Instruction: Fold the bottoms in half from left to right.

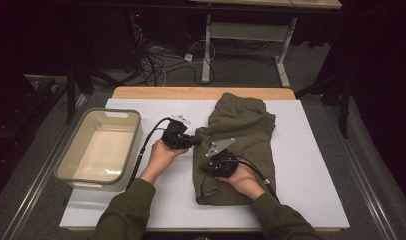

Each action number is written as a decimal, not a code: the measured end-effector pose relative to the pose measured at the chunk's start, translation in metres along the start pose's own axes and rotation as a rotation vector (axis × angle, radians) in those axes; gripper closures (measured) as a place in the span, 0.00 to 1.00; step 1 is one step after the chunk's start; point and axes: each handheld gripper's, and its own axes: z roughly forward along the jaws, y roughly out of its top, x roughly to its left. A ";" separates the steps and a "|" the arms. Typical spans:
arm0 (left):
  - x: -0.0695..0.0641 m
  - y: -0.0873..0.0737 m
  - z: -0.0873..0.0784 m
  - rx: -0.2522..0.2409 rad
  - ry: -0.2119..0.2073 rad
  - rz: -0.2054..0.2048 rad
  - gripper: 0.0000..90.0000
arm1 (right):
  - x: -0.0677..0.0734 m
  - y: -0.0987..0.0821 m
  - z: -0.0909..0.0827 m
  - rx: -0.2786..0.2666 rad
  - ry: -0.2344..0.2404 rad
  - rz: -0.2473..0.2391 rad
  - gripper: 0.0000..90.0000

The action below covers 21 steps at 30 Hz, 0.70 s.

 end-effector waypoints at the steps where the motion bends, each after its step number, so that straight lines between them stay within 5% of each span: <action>1: -0.001 0.000 0.006 0.001 0.003 0.001 0.90 | 0.000 0.000 0.000 0.000 -0.003 -0.005 1.00; 10: 0.002 -0.003 0.029 0.031 0.036 0.000 0.93 | 0.012 -0.009 -0.013 0.027 0.057 -0.074 1.00; 21: 0.001 -0.004 0.032 0.035 0.051 0.011 0.94 | 0.058 -0.032 -0.034 0.045 0.161 -0.170 1.00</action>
